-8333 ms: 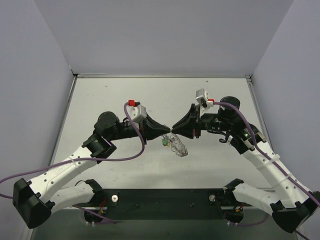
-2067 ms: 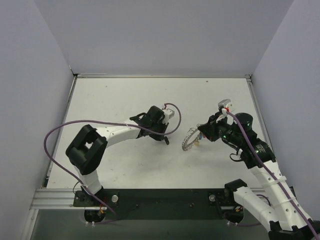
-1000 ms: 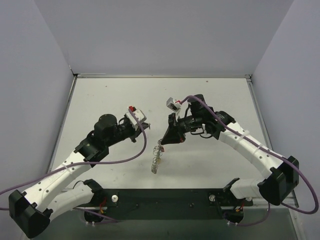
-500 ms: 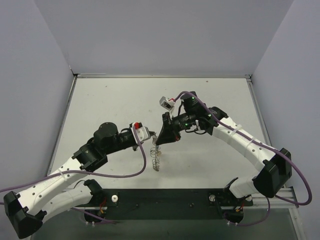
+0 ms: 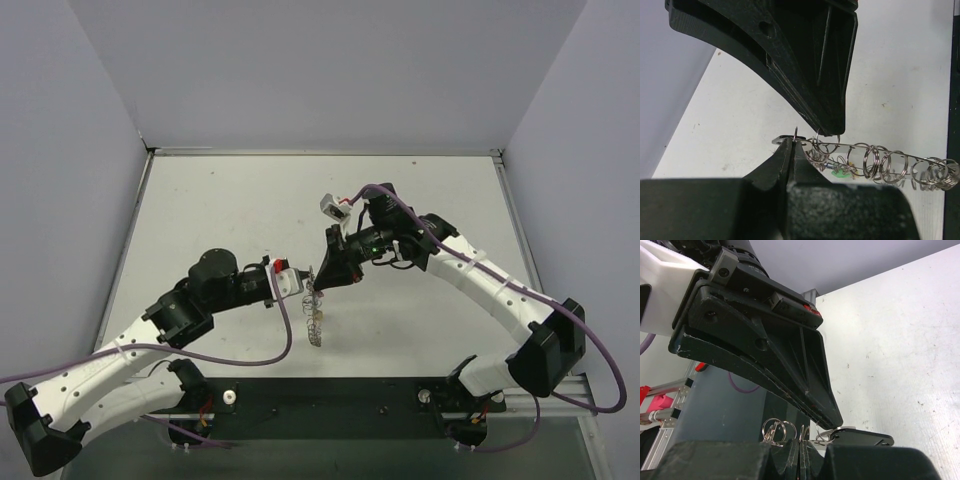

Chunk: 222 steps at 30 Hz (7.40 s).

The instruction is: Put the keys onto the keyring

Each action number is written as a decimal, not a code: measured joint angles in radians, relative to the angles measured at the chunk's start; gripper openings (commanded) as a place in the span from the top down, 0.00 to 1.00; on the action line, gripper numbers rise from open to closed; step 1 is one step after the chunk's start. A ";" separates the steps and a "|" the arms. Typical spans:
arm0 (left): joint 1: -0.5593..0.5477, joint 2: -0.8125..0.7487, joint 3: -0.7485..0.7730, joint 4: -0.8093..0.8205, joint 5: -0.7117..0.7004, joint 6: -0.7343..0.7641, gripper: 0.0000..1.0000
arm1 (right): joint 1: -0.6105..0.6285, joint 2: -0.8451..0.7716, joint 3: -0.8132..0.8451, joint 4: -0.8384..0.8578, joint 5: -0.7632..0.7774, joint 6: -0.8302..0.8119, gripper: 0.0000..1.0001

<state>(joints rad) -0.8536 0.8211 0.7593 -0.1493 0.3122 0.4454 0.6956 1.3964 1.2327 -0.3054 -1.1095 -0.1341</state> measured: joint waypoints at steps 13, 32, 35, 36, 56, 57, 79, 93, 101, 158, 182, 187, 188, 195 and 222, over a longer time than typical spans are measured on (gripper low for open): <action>-0.015 -0.044 -0.011 -0.065 0.000 0.080 1.00 | 0.000 -0.013 0.004 -0.050 0.002 -0.048 1.00; -0.016 -0.049 0.013 -0.169 0.039 0.146 1.00 | 0.033 0.012 0.079 -0.210 -0.040 -0.194 1.00; -0.016 -0.047 0.013 -0.168 0.059 0.145 1.00 | 0.041 0.026 0.094 -0.232 -0.042 -0.212 1.00; -0.016 -0.045 0.013 -0.167 0.065 0.145 1.00 | 0.044 0.029 0.095 -0.238 -0.043 -0.216 1.00; -0.015 -0.031 0.013 -0.138 0.166 0.134 1.00 | 0.046 0.073 0.114 -0.272 -0.042 -0.252 1.00; -0.015 -0.028 0.013 -0.138 0.168 0.134 1.00 | 0.046 0.073 0.114 -0.276 -0.041 -0.253 1.00; -0.016 -0.053 0.013 -0.138 0.172 0.112 1.00 | 0.044 0.072 0.115 -0.281 -0.018 -0.257 1.00; -0.016 -0.040 0.013 -0.137 0.171 0.109 1.00 | 0.044 0.072 0.116 -0.285 -0.016 -0.260 1.00; -0.015 -0.028 0.013 -0.124 0.172 0.108 1.00 | 0.044 0.072 0.116 -0.290 -0.016 -0.261 1.00; -0.062 -0.084 0.031 -0.242 0.074 0.225 1.00 | 0.055 0.034 0.116 -0.276 0.006 -0.304 1.00; -0.053 -0.066 0.093 -0.318 0.122 0.274 1.00 | 0.143 0.077 0.269 -0.584 0.066 -0.497 1.00; -0.044 -0.053 0.092 -0.289 0.076 0.249 1.00 | 0.144 0.079 0.269 -0.659 0.066 -0.504 1.00; -0.044 -0.051 0.089 -0.280 0.076 0.243 1.00 | 0.144 0.079 0.269 -0.665 0.066 -0.505 1.00; -0.043 -0.050 0.081 -0.235 0.085 0.221 1.00 | 0.144 0.079 0.269 -0.689 0.066 -0.515 1.00; -0.041 -0.103 0.030 0.095 0.034 -0.127 0.35 | 0.108 -0.266 -0.055 -0.038 0.248 -0.133 1.00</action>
<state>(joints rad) -0.8948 0.7181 0.7895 -0.0547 0.3462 0.3180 0.8040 1.1301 1.1774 -0.3435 -0.8616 -0.2668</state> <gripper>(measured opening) 0.610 0.030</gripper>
